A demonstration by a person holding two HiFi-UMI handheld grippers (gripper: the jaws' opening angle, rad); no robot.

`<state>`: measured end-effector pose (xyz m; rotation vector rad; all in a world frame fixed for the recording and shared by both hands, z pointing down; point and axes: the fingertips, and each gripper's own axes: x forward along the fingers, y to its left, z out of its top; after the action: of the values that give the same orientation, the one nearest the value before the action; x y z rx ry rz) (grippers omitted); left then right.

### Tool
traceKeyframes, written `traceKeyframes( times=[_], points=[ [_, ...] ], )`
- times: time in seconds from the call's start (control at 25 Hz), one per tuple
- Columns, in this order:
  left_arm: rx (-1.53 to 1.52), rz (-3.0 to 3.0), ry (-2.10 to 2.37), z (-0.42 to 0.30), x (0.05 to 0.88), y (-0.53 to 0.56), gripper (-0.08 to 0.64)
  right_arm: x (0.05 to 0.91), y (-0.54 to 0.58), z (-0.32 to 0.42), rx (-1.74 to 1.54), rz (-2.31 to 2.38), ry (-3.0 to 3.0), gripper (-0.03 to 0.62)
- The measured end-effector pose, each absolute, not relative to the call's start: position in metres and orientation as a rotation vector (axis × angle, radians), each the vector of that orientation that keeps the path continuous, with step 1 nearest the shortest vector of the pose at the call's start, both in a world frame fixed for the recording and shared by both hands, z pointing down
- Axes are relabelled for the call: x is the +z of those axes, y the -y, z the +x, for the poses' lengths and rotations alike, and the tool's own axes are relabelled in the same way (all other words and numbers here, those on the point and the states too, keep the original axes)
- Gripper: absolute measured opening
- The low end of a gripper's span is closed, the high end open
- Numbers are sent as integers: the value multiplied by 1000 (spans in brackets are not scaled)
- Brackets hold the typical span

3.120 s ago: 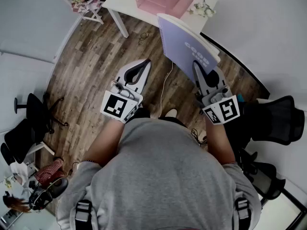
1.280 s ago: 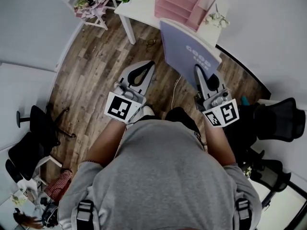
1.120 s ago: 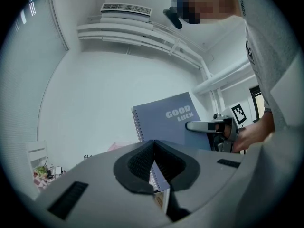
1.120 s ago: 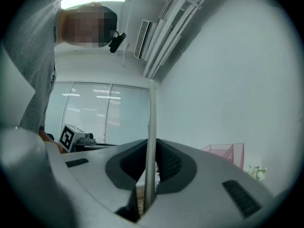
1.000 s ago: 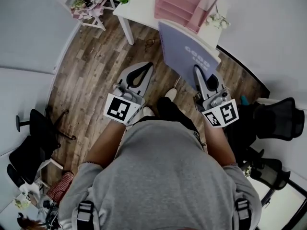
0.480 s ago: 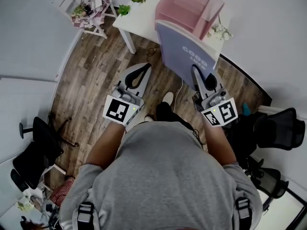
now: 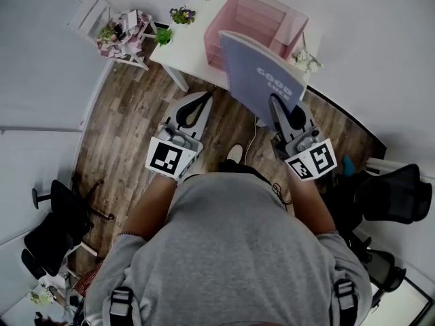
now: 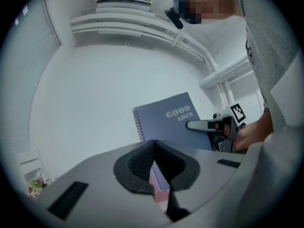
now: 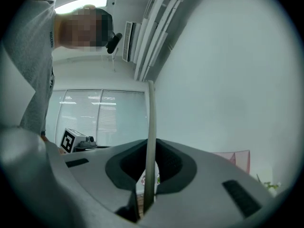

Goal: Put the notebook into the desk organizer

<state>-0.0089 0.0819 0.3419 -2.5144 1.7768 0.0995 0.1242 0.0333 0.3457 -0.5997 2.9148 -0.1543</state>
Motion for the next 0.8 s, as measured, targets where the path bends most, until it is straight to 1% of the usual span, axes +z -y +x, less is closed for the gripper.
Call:
traceKeyframes(
  times=[0.4,0.8],
  points=[
    [103,-2506,-1762,4,334,-6,20,337,30,128,-110,-553,-2927,37],
    [109,-2575,-1691,-19,342,57,20,338,83,105,-144,-624,-2897,37]
  ],
)
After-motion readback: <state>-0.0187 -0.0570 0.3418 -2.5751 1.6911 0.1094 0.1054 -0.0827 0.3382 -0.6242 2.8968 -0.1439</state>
